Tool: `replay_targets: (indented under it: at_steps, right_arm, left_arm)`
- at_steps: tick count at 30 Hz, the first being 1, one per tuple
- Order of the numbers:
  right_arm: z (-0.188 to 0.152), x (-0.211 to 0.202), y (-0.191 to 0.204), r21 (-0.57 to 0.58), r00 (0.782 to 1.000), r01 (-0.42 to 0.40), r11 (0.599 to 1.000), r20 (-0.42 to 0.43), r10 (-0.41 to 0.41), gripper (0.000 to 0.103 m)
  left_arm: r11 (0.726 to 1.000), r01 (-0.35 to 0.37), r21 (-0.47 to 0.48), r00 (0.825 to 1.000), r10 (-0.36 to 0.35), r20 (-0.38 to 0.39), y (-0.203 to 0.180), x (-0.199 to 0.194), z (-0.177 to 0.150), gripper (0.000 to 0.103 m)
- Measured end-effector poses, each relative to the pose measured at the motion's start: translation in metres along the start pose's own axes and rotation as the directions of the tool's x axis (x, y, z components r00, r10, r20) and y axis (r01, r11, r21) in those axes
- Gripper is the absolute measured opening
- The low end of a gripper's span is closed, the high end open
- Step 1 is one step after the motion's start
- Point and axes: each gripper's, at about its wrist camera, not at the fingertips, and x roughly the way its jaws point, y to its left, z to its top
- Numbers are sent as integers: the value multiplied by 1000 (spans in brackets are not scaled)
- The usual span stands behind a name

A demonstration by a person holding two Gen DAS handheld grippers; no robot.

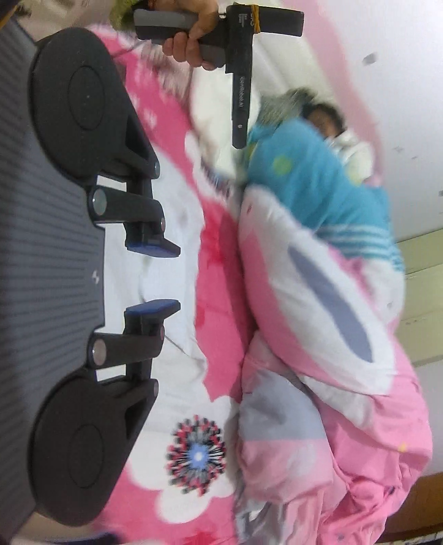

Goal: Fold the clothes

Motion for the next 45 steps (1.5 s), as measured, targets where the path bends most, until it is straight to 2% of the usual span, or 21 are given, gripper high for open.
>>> replay_targets:
  at_steps: [5,10,13,17,20,23,26,29,31,34,36,37,39,43,45]
  right_arm:
    - [-48,-75,25,26,999,-18,1000,31,17,28]
    - [-68,-100,38,76,993,-80,994,88,73,28]
    - [-58,-69,41,120,990,-118,986,96,107,28]
    - [-29,18,42,179,990,-144,973,20,142,21]
    - [-3,99,48,129,995,-67,989,-66,76,13]
    - [13,173,50,71,991,4,998,-132,5,8]
    - [12,227,50,-9,983,52,999,-176,-53,6]
    - [-22,262,51,-126,956,54,991,-279,-88,6]
    - [-29,254,54,-178,968,43,983,-235,-85,5]
    - [-10,223,50,-109,983,27,994,-175,-46,6]
    - [-1,204,48,-106,991,38,994,-124,-51,6]
    - [-2,202,45,-113,990,48,992,-127,-63,6]
    - [-10,214,38,-127,978,68,990,-188,-91,7]
    - [-21,229,22,-72,956,95,993,-273,-111,8]
    - [-7,196,28,-7,975,72,997,-212,-72,9]
  left_arm:
    - [993,80,90,996,-82,26,-2,-98,-31,68]
    - [984,154,91,988,-156,10,-11,-144,-83,68]
    - [988,155,4,988,-155,-17,-10,-126,-123,68]
    - [982,146,-117,987,-154,-56,-8,-99,-176,65]
    - [985,106,-138,989,-118,-84,-8,-72,-197,62]
    - [988,99,-115,992,-108,-67,-1,-61,-205,62]
    - [982,142,-126,987,-151,-60,7,-53,-211,62]
    - [970,181,-162,979,-194,-65,13,-49,-217,62]
    - [960,207,-191,972,-224,-70,18,-46,-220,63]
    - [950,230,-212,967,-248,-59,24,-47,-221,63]
    - [946,239,-218,966,-254,-45,26,-49,-220,63]
    - [944,245,-221,965,-260,-38,26,-50,-219,63]
    - [944,246,-219,965,-260,-36,25,-52,-219,64]
    - [951,234,-203,968,-248,-47,21,-60,-221,68]
    - [955,234,-185,969,-245,-42,19,-67,-225,71]
